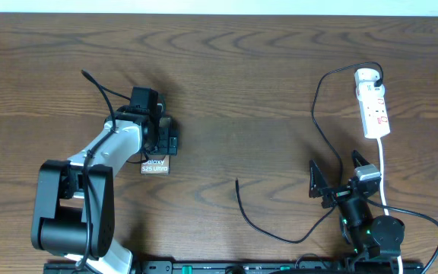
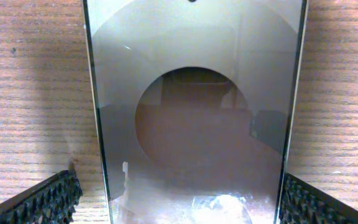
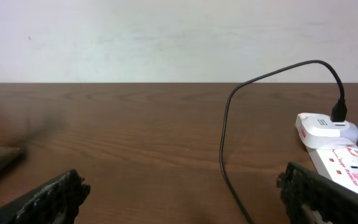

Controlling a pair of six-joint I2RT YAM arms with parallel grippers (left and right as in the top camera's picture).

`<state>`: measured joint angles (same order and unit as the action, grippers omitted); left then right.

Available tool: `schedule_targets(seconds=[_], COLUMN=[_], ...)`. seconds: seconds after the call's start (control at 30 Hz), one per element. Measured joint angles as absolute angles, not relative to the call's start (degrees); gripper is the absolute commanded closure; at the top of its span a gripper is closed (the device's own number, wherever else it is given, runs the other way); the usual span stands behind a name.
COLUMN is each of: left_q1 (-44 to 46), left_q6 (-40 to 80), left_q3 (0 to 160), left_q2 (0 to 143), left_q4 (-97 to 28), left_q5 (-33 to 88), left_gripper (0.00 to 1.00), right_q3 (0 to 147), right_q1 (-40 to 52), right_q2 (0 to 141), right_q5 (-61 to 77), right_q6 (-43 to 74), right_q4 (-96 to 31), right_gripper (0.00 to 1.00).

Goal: Plug charger to phone and switch on socket
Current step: 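Close the left gripper on the phone's top end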

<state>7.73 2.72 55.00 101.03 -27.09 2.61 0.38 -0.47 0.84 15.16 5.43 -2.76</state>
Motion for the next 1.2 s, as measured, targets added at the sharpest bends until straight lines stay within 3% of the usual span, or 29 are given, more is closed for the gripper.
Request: schedule_targets(seconds=[0.97,1.07,1.2], left_q1=[7.7,7.7,7.7], left_q6=[2.7,2.7,2.7], left_q3=[55.0,55.0,55.0], left_q2=[101.1,101.1,101.1], left_q4=[-27.3,-27.4,-27.6], left_q5=[2.4,2.4,2.2], left_gripper=[0.00,0.07,0.07], right_q3=[0.4,0.4,0.4], right_q1=[-0.5,-0.5,-0.5], right_q2=[0.8,0.8,0.8], right_q5=[15.2,15.2,15.2], right_q6=[5.4,5.4,5.4], right_q4=[-2.8,-2.8,-2.8], right_gripper=[0.01,0.01,0.01])
